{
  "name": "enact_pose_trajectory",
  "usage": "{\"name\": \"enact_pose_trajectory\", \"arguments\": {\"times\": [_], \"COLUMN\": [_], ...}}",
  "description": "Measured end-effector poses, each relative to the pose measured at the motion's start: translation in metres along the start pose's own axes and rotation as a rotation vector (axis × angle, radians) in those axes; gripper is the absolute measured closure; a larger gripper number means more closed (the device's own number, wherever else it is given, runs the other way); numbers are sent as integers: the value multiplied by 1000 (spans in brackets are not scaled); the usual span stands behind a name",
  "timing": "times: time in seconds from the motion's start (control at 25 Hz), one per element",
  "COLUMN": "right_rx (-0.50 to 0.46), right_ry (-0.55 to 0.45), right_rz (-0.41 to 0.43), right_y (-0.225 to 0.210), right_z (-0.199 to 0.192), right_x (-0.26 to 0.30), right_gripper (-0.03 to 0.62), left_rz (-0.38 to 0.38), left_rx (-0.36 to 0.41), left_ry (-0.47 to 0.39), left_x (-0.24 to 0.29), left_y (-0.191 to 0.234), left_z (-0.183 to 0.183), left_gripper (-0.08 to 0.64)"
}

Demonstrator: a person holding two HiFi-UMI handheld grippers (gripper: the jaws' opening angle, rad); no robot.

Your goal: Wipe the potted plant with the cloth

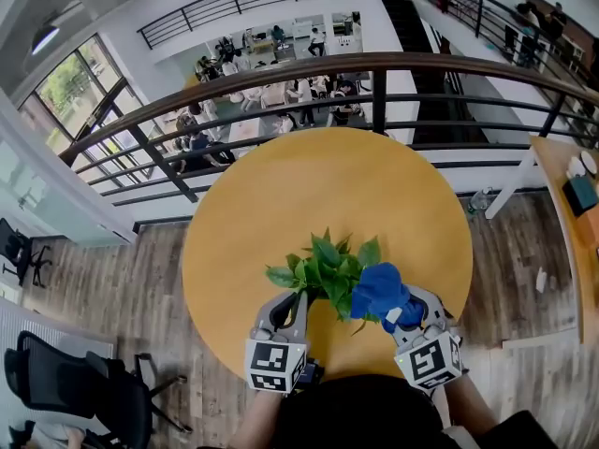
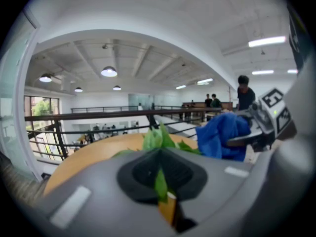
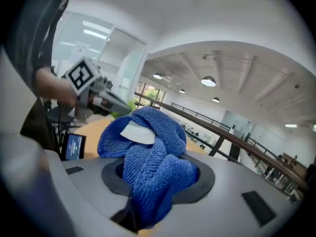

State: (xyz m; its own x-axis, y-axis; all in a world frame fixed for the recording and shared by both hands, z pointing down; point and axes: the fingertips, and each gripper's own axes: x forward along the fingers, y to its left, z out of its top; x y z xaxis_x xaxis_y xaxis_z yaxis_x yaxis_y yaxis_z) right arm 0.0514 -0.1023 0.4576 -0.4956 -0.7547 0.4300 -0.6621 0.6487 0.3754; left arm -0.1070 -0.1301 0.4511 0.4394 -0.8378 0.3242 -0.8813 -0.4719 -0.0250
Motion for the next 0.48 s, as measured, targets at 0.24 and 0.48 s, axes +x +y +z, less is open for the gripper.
{"name": "enact_pose_trajectory", "arguments": {"times": [0.24, 0.48], "right_rx": [16, 98], "right_ry": [224, 354], "right_rz": [-88, -221], "right_y": [-30, -80], "right_z": [-78, -129], "right_x": [4, -26], "right_gripper": [431, 431], "left_rz": [0, -3], "left_rx": [-5, -6], "left_ry": [5, 7], "left_x": [2, 1], "left_y": [3, 3], "left_z": [-2, -3], "left_gripper": [558, 558]}}
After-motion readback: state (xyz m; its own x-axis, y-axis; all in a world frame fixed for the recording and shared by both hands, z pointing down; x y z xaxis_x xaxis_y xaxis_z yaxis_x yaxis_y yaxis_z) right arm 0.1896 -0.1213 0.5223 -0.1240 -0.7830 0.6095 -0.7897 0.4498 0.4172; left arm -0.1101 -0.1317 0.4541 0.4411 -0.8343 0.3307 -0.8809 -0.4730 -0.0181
